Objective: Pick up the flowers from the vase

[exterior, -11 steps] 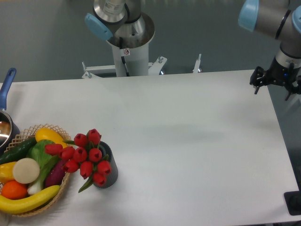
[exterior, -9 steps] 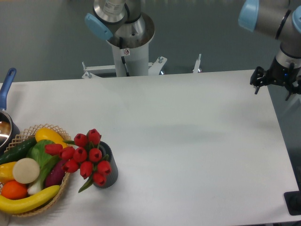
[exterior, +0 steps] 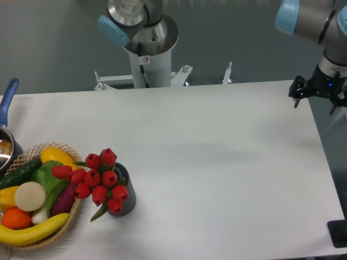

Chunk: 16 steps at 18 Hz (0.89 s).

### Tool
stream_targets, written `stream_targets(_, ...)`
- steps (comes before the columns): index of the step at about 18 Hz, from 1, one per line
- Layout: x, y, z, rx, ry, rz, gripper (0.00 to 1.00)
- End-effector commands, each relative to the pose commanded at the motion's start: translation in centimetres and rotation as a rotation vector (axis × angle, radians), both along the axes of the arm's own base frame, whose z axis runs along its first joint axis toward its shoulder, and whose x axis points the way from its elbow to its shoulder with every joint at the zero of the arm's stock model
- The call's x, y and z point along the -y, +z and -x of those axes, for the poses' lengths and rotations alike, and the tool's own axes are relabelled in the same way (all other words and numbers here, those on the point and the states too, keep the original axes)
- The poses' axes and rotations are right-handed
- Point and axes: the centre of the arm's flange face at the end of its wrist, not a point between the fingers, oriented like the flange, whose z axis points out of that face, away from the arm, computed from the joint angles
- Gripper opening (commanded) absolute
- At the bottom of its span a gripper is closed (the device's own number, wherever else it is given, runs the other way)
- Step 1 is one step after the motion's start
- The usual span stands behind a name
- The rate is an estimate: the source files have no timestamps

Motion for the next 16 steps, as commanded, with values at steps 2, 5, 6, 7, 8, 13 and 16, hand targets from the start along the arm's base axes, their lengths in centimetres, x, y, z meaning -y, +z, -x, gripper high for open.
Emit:
stream_targets(2,0.0,-0.5,-0.7,-0.006,0.002,-0.044,1.00)
stream_targets(5,-0.3,1.0,-3.4,-0.120,0.020,-0.176,1.00)
stream_targets(6,-1.0,1.2,-4.6,-0.151,0.015,-0.224,1.00)
stream_targets(7,-1.5,1.1,-5.7,-0.164,0.005,-0.264,1.00)
stream_targets(8,-2.0,0.8,-6.9,-0.157,-0.008,-0.290,1.00)
stream_targets(13,-6.6,2.2,-12.6,-0.140,-0.106,-0.374,1.00)
stream_targets(16,-7.7,3.3,-15.9,-0.108,-0.143,-0.517,1.00)
